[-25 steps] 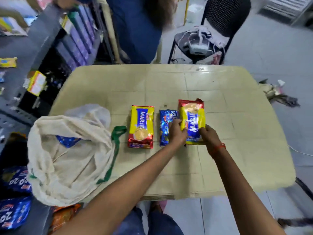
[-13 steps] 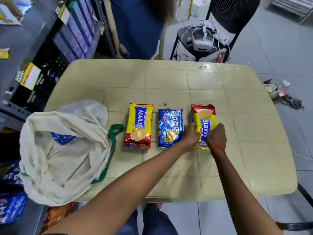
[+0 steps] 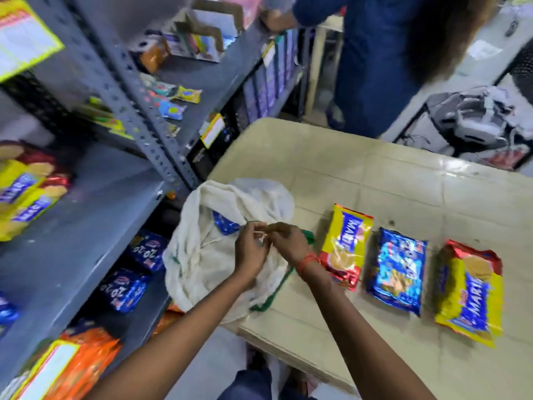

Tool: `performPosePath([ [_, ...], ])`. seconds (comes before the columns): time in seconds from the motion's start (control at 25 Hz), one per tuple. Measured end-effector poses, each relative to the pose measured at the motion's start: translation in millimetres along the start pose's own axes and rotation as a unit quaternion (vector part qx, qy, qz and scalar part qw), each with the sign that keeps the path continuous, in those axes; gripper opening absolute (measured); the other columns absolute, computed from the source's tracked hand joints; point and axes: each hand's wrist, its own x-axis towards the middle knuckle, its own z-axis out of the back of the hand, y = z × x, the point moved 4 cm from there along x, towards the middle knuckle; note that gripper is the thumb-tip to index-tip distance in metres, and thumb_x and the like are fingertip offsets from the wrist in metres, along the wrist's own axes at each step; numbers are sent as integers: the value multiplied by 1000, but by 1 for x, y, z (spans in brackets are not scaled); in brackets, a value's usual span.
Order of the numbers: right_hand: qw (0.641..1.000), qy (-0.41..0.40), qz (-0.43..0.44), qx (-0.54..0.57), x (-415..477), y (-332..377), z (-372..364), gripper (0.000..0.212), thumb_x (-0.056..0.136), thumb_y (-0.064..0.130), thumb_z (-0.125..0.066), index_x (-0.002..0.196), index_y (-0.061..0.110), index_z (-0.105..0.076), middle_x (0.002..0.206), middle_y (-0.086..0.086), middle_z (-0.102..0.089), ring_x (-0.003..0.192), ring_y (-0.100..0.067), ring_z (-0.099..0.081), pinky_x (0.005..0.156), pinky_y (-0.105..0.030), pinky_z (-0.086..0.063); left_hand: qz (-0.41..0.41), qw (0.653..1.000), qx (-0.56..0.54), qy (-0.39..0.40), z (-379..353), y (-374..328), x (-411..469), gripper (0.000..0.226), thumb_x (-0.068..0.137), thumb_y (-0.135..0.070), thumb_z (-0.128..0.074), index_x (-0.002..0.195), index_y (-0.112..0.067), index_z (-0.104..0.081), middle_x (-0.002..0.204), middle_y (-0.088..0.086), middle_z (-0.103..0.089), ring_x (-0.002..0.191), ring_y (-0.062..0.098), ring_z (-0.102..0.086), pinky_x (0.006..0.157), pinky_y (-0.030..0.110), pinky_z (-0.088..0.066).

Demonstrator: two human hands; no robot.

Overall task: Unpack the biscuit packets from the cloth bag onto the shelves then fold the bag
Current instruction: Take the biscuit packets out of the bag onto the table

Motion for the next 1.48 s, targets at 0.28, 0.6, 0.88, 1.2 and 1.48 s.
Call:
performPosePath([
  [0.28, 993, -34, -28, -109, 36, 5, -70, 51, 82, 3, -49, 133, -1, -44, 135, -20, -50, 128, -33, -45, 109, -34, -34, 63, 991, 120, -16, 76, 66, 63, 52, 78, 0, -56, 129, -8, -49, 131, 15, -52, 123, 31, -48, 107, 39, -38],
  [0.6, 985, -102, 55, -126, 56, 31, -68, 69, 82, -7, -45, 146, 3, -22, 155, -15, -24, 143, -27, -23, 119, -31, -20, 3, 968, 173, 183, 74, 42, 155, 74, 84, -2, -47, 149, -21, -19, 156, 6, -25, 141, 22, -31, 113, 36, -33],
  [0.88, 955, -41, -196, 218, 55, -7, -122, 7, 83, 8, -54, 77, 11, -58, 79, -10, -62, 64, -17, -53, 64, -32, -48, -8, 926, 361, 109, 70, 38, 165, 38, 93, -38, -47, 117, -9, -52, 131, 16, -50, 118, 36, -50, 95, 43, -44],
  [1.2, 864, -38, -271, 423, 51, 4, -107, 33, 84, 40, -62, 111, 23, -54, 91, -1, -70, 64, -11, -60, 49, -22, -50, 53, 904, 375, 200, 86, 9, 168, 61, 97, -48, -24, 128, -5, -54, 137, 23, -51, 124, 35, -51, 103, 37, -39],
  [1.48, 847, 177, -309, 394, -3, 44, -81, 29, 89, 39, -56, 99, 12, -58, 65, -6, -76, 57, -17, -73, 54, -22, -59, 245, 916, 136, 286, 112, -19, 113, 70, 90, -64, -25, 137, -15, -39, 136, 10, -48, 123, 36, -51, 100, 41, -43],
])
